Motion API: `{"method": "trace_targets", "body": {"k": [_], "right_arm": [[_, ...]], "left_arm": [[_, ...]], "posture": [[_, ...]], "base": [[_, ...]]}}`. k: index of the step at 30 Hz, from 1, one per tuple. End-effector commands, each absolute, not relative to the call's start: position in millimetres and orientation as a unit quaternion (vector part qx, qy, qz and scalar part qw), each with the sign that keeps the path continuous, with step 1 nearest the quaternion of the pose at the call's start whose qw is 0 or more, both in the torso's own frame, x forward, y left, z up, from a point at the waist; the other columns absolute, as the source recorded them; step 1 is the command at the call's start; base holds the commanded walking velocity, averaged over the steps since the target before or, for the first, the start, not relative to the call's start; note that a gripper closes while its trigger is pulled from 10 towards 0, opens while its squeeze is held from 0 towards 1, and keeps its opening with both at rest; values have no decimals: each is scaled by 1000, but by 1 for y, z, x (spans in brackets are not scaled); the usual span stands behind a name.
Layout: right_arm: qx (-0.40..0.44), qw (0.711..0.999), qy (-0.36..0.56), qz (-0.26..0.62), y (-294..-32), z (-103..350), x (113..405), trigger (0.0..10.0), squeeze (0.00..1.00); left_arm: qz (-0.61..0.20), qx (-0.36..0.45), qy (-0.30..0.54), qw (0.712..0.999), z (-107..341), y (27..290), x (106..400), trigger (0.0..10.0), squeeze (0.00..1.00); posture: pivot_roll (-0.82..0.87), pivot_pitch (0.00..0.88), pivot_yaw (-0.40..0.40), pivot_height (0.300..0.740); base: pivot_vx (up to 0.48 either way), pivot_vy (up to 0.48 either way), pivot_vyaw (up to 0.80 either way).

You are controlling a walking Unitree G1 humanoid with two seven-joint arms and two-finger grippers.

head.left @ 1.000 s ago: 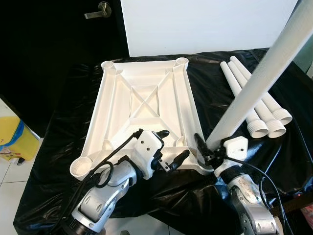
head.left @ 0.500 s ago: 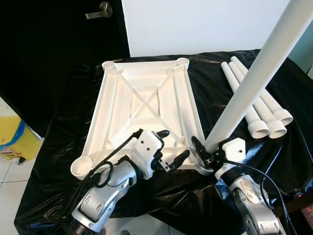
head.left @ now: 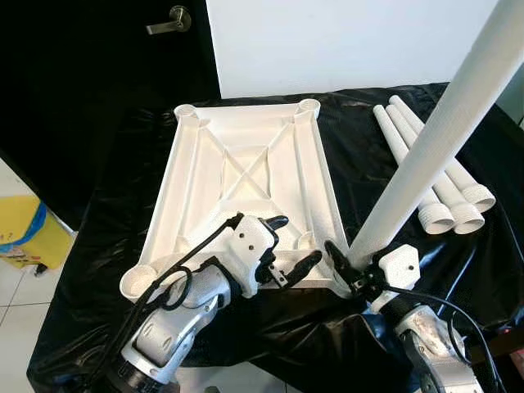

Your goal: Building children table

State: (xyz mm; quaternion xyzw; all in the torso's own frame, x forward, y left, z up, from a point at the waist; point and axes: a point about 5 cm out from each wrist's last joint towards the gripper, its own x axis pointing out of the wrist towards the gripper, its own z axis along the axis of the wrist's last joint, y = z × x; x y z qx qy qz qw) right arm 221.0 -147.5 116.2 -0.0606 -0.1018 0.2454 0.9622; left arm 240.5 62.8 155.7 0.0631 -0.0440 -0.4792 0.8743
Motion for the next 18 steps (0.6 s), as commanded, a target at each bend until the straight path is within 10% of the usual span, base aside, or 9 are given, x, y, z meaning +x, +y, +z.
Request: {"method": "trace_targets", "body": {"k": [1,18], "right_arm": [[-80,954,-80,278,-144,106,216,10000,0],[-66,948,-48,307,-143,90,223,10000,0]], "left_arm": [[-559,68,-37,826,153,58,232,10000,0],[-560,72,-41,824,155,58,232,10000,0]], "posture": [[-127,51,51,740],[-115,39,54,740]], "base": [[0,0,0],[0,0,0]]}}
